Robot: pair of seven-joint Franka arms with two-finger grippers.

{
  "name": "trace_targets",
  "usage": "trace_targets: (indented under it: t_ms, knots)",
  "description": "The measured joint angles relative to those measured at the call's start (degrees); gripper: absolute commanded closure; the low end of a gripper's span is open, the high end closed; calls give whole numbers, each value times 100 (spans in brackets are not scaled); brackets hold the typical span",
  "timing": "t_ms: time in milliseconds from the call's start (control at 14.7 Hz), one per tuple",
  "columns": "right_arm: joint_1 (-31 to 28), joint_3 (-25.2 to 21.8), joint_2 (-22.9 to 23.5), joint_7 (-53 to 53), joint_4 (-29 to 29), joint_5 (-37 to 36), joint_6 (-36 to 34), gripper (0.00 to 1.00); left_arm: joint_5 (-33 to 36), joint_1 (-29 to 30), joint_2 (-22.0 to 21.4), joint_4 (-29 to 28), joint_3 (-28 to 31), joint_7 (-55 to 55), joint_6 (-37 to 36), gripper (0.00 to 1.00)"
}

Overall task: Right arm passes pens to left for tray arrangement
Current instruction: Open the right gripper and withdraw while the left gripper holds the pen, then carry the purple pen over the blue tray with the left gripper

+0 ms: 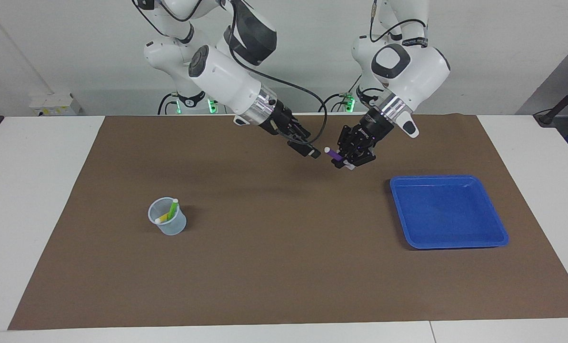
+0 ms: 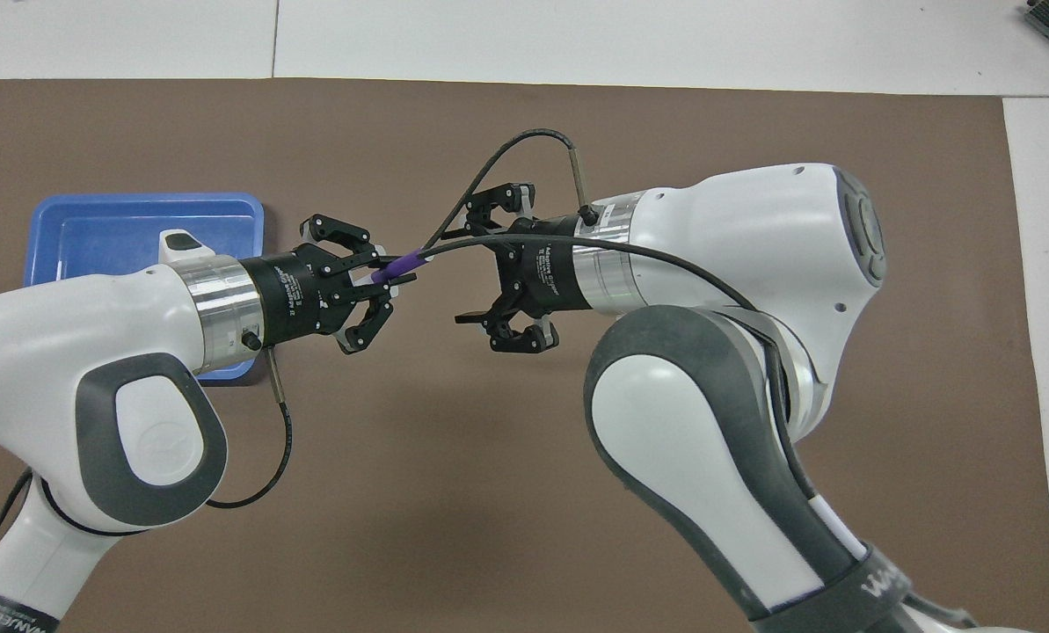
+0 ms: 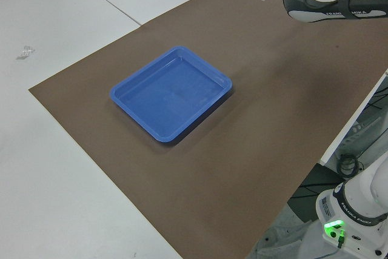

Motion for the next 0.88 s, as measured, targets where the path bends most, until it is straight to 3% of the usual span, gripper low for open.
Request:
trace_targets:
  t_ms: [136, 407, 746, 882]
  knots:
    - [-6, -15, -25, -17, 1, -170, -155, 0, 184, 163, -3, 0, 4, 491, -209, 100]
    - [4, -8, -73, -298, -26, -843, -275, 0, 1531, 493, -10, 0, 16, 1333, -648, 100]
    - [-92, -55, -248, -1959, -588, -1310, -278, 0, 2542, 573, -20, -18, 15, 2382, -960, 100]
    - [-283, -68, -375, -2568, -894, -1986, -320, 0, 2601, 757, -57, -118, 21, 3126, -1054, 100]
